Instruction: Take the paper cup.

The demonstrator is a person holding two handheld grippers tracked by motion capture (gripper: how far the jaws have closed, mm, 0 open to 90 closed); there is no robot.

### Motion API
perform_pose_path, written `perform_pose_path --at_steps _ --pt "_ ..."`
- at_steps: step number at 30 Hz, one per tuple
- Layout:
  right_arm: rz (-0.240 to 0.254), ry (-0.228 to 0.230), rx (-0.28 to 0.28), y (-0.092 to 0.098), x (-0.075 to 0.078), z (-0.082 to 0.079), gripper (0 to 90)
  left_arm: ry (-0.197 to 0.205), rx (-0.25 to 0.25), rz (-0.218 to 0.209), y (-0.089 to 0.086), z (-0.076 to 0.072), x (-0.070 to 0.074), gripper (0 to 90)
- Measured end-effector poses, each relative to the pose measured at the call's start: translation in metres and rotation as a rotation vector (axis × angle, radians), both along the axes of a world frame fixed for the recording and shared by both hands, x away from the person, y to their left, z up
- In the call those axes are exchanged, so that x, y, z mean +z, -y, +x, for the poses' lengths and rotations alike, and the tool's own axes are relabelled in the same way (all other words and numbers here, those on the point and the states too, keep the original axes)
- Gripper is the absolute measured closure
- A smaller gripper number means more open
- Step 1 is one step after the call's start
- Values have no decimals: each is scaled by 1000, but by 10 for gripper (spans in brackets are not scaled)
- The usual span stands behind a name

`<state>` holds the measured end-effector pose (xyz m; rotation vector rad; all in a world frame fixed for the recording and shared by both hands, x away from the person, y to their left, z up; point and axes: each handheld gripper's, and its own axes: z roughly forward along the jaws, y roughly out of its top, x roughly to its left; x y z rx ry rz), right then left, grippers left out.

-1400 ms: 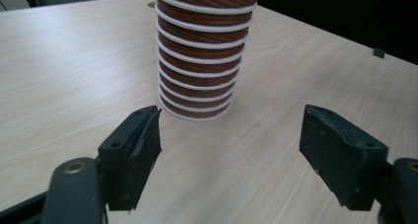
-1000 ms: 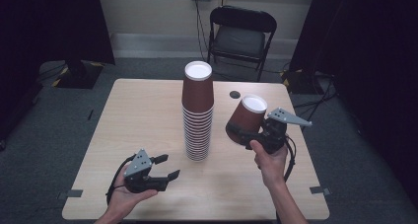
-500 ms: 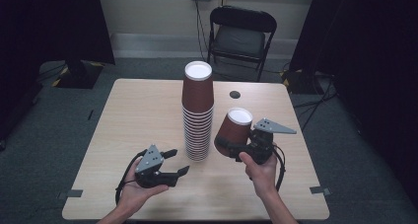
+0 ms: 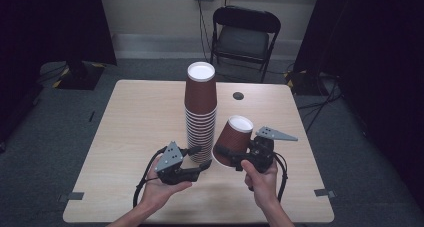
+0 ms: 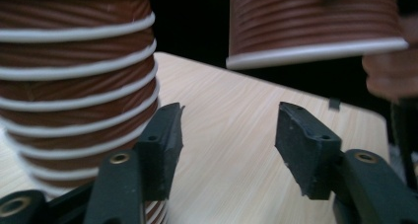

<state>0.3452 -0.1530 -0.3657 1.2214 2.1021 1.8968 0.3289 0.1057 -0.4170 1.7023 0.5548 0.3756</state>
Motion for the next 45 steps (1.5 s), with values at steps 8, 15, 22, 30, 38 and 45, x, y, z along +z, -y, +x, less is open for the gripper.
perform_pose_path --at_steps 8,15,22,30,38,45 --pt "80 -91 49 -12 -3 0 136 136 53 -27 7 -6 2 646" --pt "85 -107 70 -22 -4 0 137 202 92 -50 13 -8 1 698" --pt "81 -132 82 -32 -6 -1 139 297 125 -46 14 -9 -1 652" --pt "72 -179 111 -43 -10 1 141 364 143 -1 12 -9 -3 613" --pt "59 -170 119 -44 -10 -2 109 348 136 -39 9 -9 -6 741" --pt "39 -132 111 -44 -8 -2 102 329 128 -75 8 -7 -7 773"
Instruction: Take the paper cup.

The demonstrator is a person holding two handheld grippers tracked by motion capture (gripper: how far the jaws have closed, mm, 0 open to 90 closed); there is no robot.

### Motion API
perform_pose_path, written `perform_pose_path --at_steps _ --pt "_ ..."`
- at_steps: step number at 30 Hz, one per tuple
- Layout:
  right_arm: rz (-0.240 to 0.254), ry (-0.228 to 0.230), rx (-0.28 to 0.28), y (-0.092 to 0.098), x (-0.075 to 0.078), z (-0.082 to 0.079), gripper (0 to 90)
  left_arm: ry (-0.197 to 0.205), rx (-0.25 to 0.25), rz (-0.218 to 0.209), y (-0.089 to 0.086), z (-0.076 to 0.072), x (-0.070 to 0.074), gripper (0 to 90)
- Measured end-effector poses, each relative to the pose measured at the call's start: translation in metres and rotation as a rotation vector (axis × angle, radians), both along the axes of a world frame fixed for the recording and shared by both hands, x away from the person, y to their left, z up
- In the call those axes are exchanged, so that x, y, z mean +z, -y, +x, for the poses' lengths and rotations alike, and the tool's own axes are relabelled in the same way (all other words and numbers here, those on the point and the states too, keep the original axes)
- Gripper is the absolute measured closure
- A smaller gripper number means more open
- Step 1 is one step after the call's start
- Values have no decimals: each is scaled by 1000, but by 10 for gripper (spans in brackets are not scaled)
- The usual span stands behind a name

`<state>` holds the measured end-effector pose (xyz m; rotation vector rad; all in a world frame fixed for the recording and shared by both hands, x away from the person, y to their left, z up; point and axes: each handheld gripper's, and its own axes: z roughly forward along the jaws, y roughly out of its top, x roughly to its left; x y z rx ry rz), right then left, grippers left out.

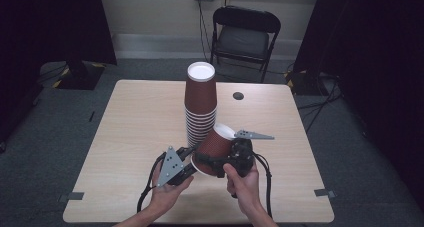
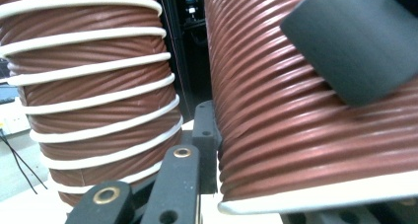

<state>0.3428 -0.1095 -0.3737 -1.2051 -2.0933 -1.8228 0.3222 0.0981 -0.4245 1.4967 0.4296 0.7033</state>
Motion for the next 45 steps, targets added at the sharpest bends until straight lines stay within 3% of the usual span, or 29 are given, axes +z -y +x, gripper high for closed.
perform_pose_path --at_steps 4,8,19,26,28,34,35,37,39,41,43,45 --pt "-14 4 -29 2 2 0 106 -18 -6 -14 0 0 -2 792" --pt "-29 40 -41 3 4 -1 100 -30 -19 -28 0 0 -2 795" --pt "-13 86 -60 6 6 -3 96 -42 -29 -48 -3 -1 -2 807" --pt "17 115 -103 14 14 -2 104 -79 -57 -57 -3 -1 -4 809" --pt "18 117 -110 17 14 -1 106 -90 -53 -40 -3 -1 -4 809" --pt "28 148 -154 29 16 4 124 -162 -94 -15 -5 -1 -7 819" --pt "31 154 -154 31 16 4 125 -198 -113 -22 -6 -2 -7 821" --pt "28 160 -163 34 17 4 127 -209 -120 -20 -7 -2 -6 826" --pt "31 168 -160 36 18 5 128 -261 -136 -7 -10 -1 -3 829" --pt "26 166 -167 37 18 5 129 -277 -135 9 -12 -1 -2 832" --pt "22 163 -166 37 18 6 131 -335 -144 23 -14 -1 0 834" --pt "13 156 -167 38 17 6 131 -361 -154 29 -16 -1 2 837"
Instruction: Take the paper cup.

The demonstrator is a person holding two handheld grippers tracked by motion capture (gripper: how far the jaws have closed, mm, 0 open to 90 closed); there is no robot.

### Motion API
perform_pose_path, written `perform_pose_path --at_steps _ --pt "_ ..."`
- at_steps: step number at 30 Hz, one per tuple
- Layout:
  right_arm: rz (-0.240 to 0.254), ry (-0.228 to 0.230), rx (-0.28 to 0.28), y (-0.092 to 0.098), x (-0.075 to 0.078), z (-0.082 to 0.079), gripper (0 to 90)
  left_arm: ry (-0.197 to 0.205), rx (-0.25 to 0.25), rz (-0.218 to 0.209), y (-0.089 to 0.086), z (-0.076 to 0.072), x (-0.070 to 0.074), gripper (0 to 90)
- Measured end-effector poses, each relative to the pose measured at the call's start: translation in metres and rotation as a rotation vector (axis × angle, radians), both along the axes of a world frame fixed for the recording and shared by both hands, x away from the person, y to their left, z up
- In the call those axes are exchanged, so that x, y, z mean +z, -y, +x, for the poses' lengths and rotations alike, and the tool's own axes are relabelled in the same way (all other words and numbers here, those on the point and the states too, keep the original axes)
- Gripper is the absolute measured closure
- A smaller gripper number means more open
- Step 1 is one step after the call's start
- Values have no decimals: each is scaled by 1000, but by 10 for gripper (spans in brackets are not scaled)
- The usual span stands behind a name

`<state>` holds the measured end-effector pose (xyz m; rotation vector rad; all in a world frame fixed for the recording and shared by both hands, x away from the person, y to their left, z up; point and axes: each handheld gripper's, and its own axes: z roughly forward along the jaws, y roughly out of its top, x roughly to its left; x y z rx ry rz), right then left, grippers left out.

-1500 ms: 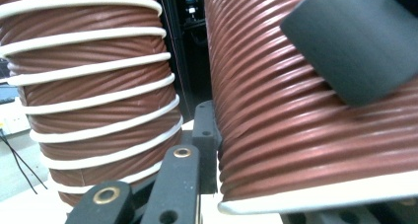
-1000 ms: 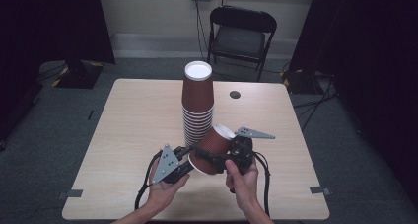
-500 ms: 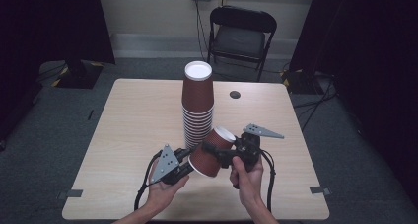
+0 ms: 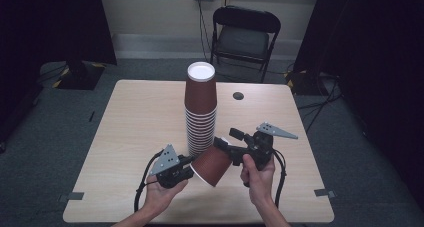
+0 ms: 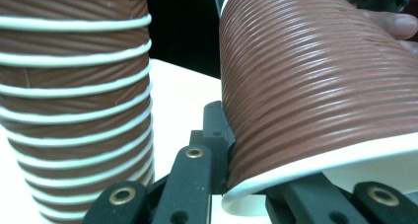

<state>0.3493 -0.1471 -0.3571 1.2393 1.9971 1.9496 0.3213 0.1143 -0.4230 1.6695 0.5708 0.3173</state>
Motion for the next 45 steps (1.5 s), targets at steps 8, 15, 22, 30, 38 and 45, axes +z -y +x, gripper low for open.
perform_pose_path --at_steps 8,15,22,30,38,45 --pt "-26 -1 2 -1 -3 1 140 -72 -6 31 -8 2 2 835" --pt "-60 7 14 3 -5 0 140 -125 -20 89 -15 5 4 851" --pt "-71 13 4 12 -8 -3 140 -184 -25 142 -15 8 8 853" --pt "-133 31 66 17 -11 -9 140 -250 -65 206 -19 15 7 854" --pt "-232 50 132 16 -19 -18 150 -269 -90 318 -15 16 6 853" --pt "-337 101 252 12 -25 -27 138 -327 -144 345 -16 19 5 851"
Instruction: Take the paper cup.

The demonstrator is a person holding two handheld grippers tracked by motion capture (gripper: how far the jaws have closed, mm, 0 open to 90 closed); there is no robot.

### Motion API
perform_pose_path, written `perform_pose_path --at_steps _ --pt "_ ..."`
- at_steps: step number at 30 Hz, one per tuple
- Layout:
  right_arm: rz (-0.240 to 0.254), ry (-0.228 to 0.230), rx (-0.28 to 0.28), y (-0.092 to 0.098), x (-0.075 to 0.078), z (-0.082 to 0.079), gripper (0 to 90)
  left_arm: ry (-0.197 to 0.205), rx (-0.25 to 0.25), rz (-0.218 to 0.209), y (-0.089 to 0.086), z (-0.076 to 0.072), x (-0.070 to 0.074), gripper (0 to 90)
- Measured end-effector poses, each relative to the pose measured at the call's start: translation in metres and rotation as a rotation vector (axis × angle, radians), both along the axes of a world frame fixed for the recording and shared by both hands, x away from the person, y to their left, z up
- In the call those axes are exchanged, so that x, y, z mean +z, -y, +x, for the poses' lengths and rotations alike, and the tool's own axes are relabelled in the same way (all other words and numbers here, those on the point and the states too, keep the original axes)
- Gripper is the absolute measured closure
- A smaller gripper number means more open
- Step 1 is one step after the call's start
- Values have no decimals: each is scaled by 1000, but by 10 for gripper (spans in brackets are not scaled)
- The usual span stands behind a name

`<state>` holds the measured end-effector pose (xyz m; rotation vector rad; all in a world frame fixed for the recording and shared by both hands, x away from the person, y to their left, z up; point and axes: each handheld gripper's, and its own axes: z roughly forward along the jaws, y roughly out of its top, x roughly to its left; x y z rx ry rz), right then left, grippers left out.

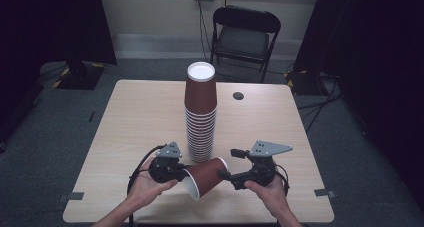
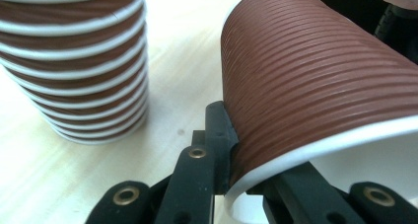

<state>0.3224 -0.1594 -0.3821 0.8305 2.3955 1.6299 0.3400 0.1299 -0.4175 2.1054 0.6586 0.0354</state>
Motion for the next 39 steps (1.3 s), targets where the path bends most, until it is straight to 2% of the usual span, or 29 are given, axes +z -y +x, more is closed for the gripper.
perform_pose_path --at_steps 1,2,4,5,6,7,8,10,11,12,13,14,15,17,18,20,21,23,24,25,26,27,30,33,34,36,39 --pt "-11 6 13 -1 -1 -1 136 -14 -1 -11 -1 1 -1 851" --pt "-21 10 26 -2 -2 -2 130 -24 12 -5 -2 2 -1 851" --pt "-37 15 41 -4 -2 -3 131 -23 18 1 -3 3 -2 852" --pt "-54 23 53 -6 -3 -4 130 -35 10 5 -3 4 -3 852" --pt "-101 50 73 -11 -3 -7 130 -54 14 20 -3 6 -4 852" --pt "-101 50 73 -11 -3 -7 130 -54 14 20 -3 6 -4 852" --pt "-118 66 80 -14 -3 -8 130 -73 5 28 -3 7 -5 852" --pt "-145 82 108 -18 -4 -9 130 -86 3 46 -1 7 -5 852" --pt "-160 96 120 -21 -4 -9 130 -101 8 59 -1 8 -5 851" --pt "-186 114 143 -24 -4 -10 136 -139 14 43 -1 10 -5 851" --pt "-186 114 143 -24 -4 -10 136 -139 14 43 -1 10 -5 852" --pt "-214 138 155 -28 -5 -11 136 -152 18 47 -2 10 -3 852" --pt "-214 138 155 -28 -5 -11 136 -152 18 47 -2 10 -3 852" --pt "-256 170 172 -35 -6 -15 135 -169 19 33 -2 10 -1 852" --pt "-256 170 172 -35 -6 -15 135 -169 19 33 -2 10 -1 852" --pt "-281 206 187 -38 -6 -18 136 -169 8 32 -3 11 2 852" --pt "-288 218 190 -39 -6 -19 135 -182 2 24 -3 12 3 851" --pt "-319 265 202 -43 -8 -23 133 -186 6 19 -4 13 6 852" --pt "-331 278 199 -44 -8 -25 132 -204 -6 32 -4 15 8 852" --pt "-331 278 199 -44 -8 -25 132 -204 -6 32 -4 15 8 852" --pt "-349 287 206 -45 -8 -26 129 -223 -12 29 -3 16 8 852" --pt "-386 316 207 -48 -9 -27 127 -228 -16 52 -2 16 8 853" --pt "-414 321 230 -51 -10 -28 121 -235 -22 66 0 16 7 852" --pt "-461 373 243 -57 -15 -32 116 -255 -21 83 2 19 7 854" --pt "-461 373 243 -57 -15 -32 116 -264 -25 69 2 20 7 854" --pt "-481 408 230 -60 -17 -35 96 -271 -27 83 3 22 9 854" --pt "-481 418 234 -62 -19 -34 76 -260 -26 99 6 23 12 856"
